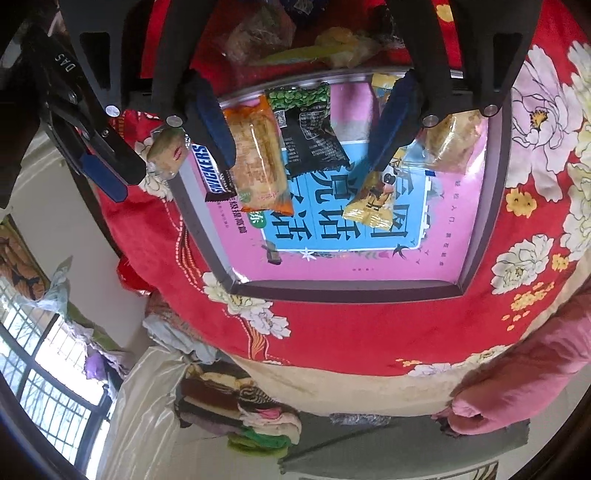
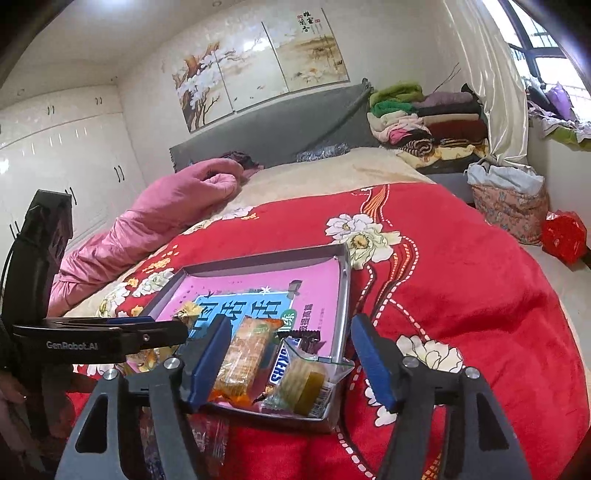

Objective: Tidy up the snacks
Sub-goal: 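Open both tools to release the bags and withdraw toward the remaining snacks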

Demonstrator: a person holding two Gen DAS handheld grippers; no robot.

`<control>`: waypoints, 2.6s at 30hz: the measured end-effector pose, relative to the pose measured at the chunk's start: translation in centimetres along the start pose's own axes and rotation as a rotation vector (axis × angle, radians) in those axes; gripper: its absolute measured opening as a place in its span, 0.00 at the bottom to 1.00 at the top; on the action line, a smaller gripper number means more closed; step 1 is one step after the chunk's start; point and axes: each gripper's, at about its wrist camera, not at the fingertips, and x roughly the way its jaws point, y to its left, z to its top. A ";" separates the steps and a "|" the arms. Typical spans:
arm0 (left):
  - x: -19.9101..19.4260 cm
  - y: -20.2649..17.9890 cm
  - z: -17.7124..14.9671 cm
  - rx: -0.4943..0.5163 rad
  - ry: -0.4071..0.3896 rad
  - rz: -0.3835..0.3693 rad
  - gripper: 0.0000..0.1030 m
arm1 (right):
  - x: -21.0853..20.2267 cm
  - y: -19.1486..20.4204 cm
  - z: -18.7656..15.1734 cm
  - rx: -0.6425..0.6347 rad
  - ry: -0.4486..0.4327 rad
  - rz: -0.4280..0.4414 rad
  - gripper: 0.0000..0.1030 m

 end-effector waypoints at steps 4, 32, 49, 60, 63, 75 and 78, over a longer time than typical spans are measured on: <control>-0.6 0.1 0.1 0.003 -0.010 0.003 0.75 | -0.3 0.2 0.1 0.001 -0.001 0.016 0.69; -6.3 1.9 -1.4 0.035 -0.103 0.041 0.77 | -4.1 3.2 -0.4 -0.009 -0.045 0.030 0.85; -9.4 3.5 -2.6 0.045 -0.117 0.052 0.77 | -5.9 5.7 -1.4 -0.060 -0.020 0.004 0.88; -11.3 3.5 -4.1 0.067 -0.119 0.053 0.77 | -6.9 6.6 -2.2 -0.081 0.009 -0.014 0.88; -11.7 3.9 -4.7 0.066 -0.114 0.059 0.77 | -7.0 6.7 -2.5 -0.084 0.020 -0.024 0.88; -11.2 5.4 -6.7 0.058 -0.064 0.074 0.77 | -7.0 7.4 -3.6 -0.095 0.073 -0.017 0.91; -10.5 5.8 -7.4 0.059 -0.038 0.082 0.77 | -6.9 7.6 -3.9 -0.102 0.087 -0.012 0.91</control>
